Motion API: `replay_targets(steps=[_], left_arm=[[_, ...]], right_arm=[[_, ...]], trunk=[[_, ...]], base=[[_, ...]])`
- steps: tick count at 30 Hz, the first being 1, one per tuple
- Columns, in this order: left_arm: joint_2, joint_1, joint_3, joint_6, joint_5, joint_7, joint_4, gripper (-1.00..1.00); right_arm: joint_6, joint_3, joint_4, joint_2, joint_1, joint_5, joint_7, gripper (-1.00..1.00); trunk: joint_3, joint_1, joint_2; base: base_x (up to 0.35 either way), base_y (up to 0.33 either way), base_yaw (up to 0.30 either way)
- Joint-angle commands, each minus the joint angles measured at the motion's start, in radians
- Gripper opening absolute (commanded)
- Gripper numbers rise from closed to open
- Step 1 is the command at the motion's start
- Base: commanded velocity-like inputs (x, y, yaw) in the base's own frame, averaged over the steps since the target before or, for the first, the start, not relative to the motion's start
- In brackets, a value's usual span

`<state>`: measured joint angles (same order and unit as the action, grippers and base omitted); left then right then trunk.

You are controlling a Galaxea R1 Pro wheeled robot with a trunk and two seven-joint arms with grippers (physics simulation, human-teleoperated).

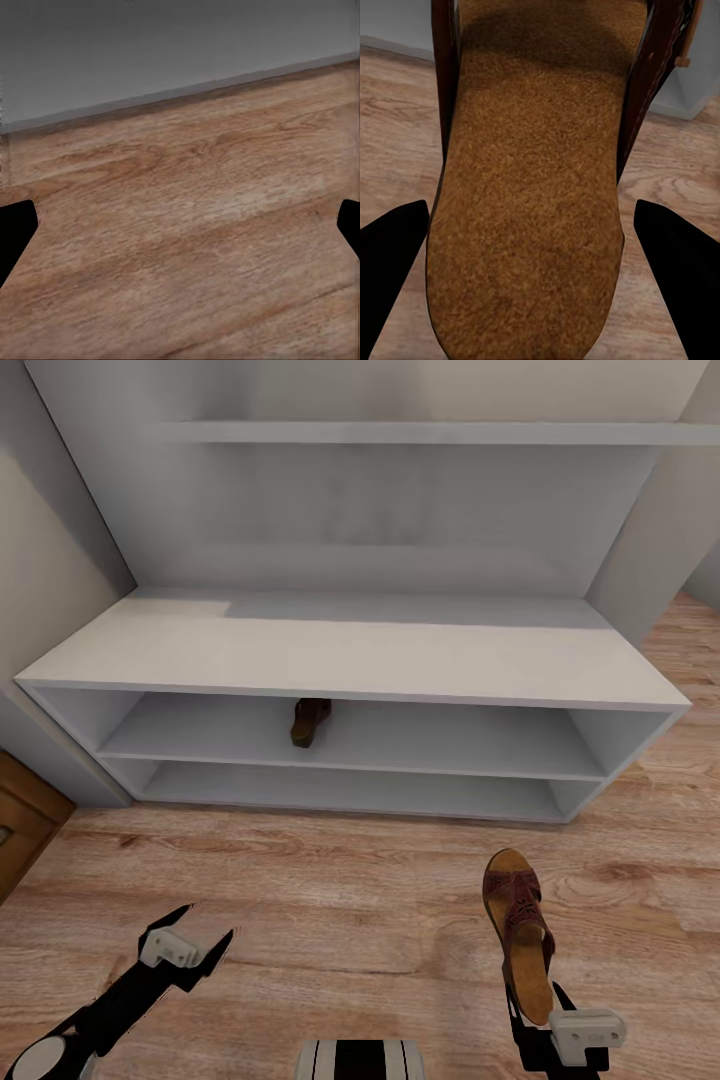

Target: Pick up the two gym shoes and the two sandals from the corridor floor and place them onto the hallstand (shoe rack) in the corridor, making sure they are on the rack and not on the floor. Arrange them so the two gym shoes are next to each other and the two sandals are next to each other.

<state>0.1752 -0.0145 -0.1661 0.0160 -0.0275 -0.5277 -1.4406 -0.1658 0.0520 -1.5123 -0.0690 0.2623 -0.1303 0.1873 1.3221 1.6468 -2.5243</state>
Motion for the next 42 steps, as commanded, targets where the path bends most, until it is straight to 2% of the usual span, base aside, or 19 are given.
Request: replay_targets(steps=[1,2,4,5,7,8,10,11,14,15,17,23,30,42], left_arm=[[0.0,0.004,-0.029,0.005,0.009,-0.036,-0.001,1.0],[0.0,0.004,-0.029,0.005,0.009,-0.036,-0.001,1.0],[0.0,0.01,-0.085,0.011,0.022,-0.105,-0.003,1.0],[0.0,0.01,-0.085,0.011,0.022,-0.105,-0.003,1.0],[-0.001,0.014,-0.136,0.016,0.03,-0.172,-0.004,1.0],[-0.001,0.014,-0.136,0.016,0.03,-0.172,-0.004,1.0],[-0.002,0.016,-0.184,0.019,0.036,-0.226,-0.005,1.0],[-0.002,0.016,-0.184,0.019,0.036,-0.226,-0.005,1.0],[-0.007,0.019,-0.25,0.026,0.043,-0.276,-0.005,1.0],[-0.007,0.019,-0.25,0.026,0.043,-0.276,-0.005,1.0],[-0.009,0.02,-0.28,0.034,0.044,-0.296,-0.005,1.0],[-0.006,0.021,-0.313,0.042,0.046,-0.316,-0.004,1.0],[-0.004,0.021,-0.333,0.046,0.047,-0.326,0.004,1.0],[-0.01,0.021,-0.329,0.048,0.047,-0.331,0.012,1.0]], right_arm=[[0.0,0.0,0.0,0.0,0.0,0.0,0.0,-1.0],[0.0,0.0,0.0,0.0,0.0,0.0,0.0,-1.0],[0.0,0.001,0.002,0.0,-0.001,0.0,0.0,-1.0],[0.0,0.001,0.002,0.0,-0.001,0.0,0.0,-1.0],[0.001,0.002,0.004,0.001,-0.002,0.0,0.0,-1.0],[0.001,0.002,0.004,0.001,-0.002,0.0,0.0,-1.0],[0.001,0.002,0.005,0.002,-0.003,0.0,0.0,-1.0],[0.001,0.002,0.005,0.002,-0.003,0.0,0.0,-1.0],[0.004,0.003,0.007,0.007,-0.005,0.0,0.0,-1.0],[0.004,0.003,0.007,0.007,-0.005,0.0,0.0,-1.0],[0.006,0.003,0.007,0.01,-0.006,0.0,0.0,-1.0],[0.008,0.002,0.007,0.013,-0.007,0.0,0.0,-1.0],[0.008,0.005,0.003,0.015,-0.006,-0.004,0.0,-1.0],[0.006,0.007,0.002,0.015,-0.005,-0.005,0.0,-1.0]], trunk=[[0.0,0.0,0.0],[0.0,0.0,0.0],[0.0,0.0,0.0],[0.0,0.0,0.0],[0.0,0.0,0.0],[0.0,0.0,0.0],[0.0,0.0,0.0],[0.0,0.0,0.0],[0.0,0.0,0.0],[0.0,0.0,0.0],[0.0,0.0,0.0],[0.0,0.0,0.0],[0.0,0.0,0.0],[0.0,0.0,0.0]], base=[[0.0,0.0,0.0],[0.0,0.0,0.0],[0.0,0.0,0.0],[0.0,0.0,0.0],[0.0,0.0,0.0],[0.0,0.0,0.0],[0.0,0.0,0.0],[0.0,0.0,0.0],[0.0,0.0,0.0],[0.0,0.0,0.0],[0.0,0.0,0.0],[0.0,0.0,0.0],[0.0,0.0,0.0],[0.0,0.0,0.0]])
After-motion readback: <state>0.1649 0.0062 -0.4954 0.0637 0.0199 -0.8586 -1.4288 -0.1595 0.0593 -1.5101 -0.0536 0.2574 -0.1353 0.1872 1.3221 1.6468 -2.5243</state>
